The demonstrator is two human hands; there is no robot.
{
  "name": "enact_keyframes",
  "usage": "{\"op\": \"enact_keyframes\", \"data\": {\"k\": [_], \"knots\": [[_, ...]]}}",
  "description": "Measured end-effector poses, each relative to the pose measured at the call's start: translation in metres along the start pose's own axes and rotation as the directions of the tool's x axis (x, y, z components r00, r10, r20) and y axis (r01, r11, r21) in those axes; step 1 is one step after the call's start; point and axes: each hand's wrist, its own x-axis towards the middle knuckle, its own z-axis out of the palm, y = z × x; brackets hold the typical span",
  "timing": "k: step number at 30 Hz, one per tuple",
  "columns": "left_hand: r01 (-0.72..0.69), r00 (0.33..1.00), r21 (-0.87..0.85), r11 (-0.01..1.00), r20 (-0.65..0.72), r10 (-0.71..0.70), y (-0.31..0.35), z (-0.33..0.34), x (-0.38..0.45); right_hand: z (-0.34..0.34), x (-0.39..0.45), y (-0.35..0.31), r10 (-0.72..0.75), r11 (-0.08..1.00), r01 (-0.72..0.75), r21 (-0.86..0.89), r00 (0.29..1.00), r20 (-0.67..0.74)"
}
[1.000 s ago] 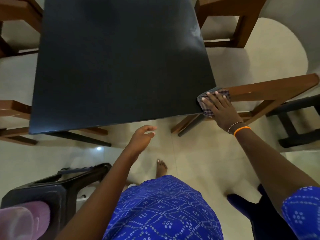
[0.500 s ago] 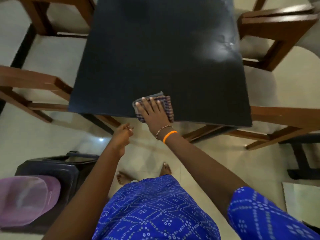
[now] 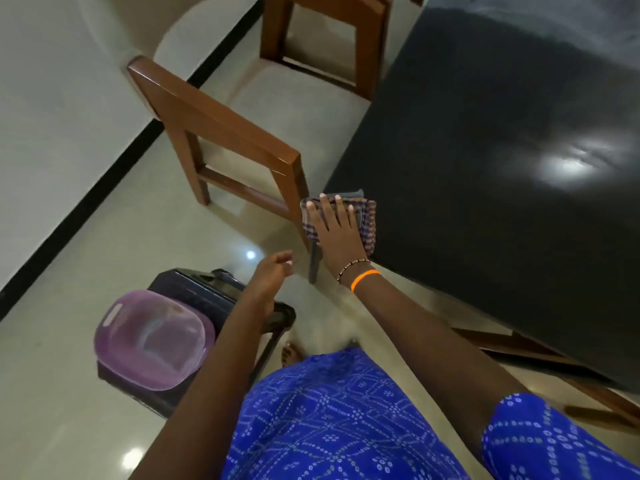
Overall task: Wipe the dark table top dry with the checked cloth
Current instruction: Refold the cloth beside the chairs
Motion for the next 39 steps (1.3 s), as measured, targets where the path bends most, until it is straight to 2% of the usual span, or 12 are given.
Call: {"op": "enact_keyframes", "data": {"k": [6,7,12,14,17,19,22,25,28,34,37,39], "knots": [[0.06,0.997,-0.159,0.985,-0.04,-0.067,0.012,-0.013,0.022,0.0,0.025,-0.024,-0.11,0.981,0.106,-0.164,0.994,-0.012],[0.061,0.997,-0.174,0.983,-0.037,-0.068,0.017,-0.015,0.025,0.0,0.029,-0.027,-0.131,0.981,0.13,-0.142,0.991,0.004],[-0.025,1.0,-0.225,0.974,-0.013,0.023,0.047,-0.036,0.05,-0.015,0.059,-0.04,-0.089,0.955,0.109,0.275,0.992,-0.085],[-0.082,0.997,-0.286,0.955,-0.015,0.081,0.058,-0.046,0.055,-0.028,0.076,-0.042,-0.097,0.858,0.138,0.496,0.99,-0.107],[-0.169,0.985,-0.357,0.919,-0.048,0.163,0.071,-0.059,0.056,-0.051,0.1,-0.046,-0.19,0.634,0.108,0.765,0.982,0.019],[-0.196,0.981,-0.433,0.88,-0.075,0.181,0.075,-0.069,0.056,-0.059,0.114,-0.051,-0.245,0.561,0.074,0.825,0.966,0.08],[-0.206,0.978,-0.479,0.853,-0.112,0.174,0.082,-0.089,0.057,-0.067,0.13,-0.064,-0.349,0.515,0.052,0.855,0.925,0.153],[-0.195,0.969,-0.473,0.859,-0.23,0.093,0.093,-0.11,0.056,-0.074,0.146,-0.088,-0.453,0.443,0.064,0.894,0.877,0.162],[-0.21,0.942,-0.582,0.785,-0.335,0.004,0.101,-0.135,0.061,-0.081,0.169,-0.113,-0.518,0.412,0.083,0.908,0.84,0.159],[-0.266,0.893,-0.695,0.668,-0.439,-0.102,0.123,-0.206,0.083,-0.097,0.23,-0.159,-0.556,0.314,-0.182,0.932,0.76,0.336],[-0.268,0.909,-0.78,0.566,-0.399,-0.119,0.137,-0.255,0.105,-0.092,0.268,-0.19,-0.361,0.334,-0.283,0.899,0.843,0.399],[-0.25,0.935,-0.819,0.517,-0.343,-0.091,0.15,-0.299,0.13,-0.08,0.304,-0.22,-0.216,0.28,-0.445,0.851,0.834,0.507]]}}
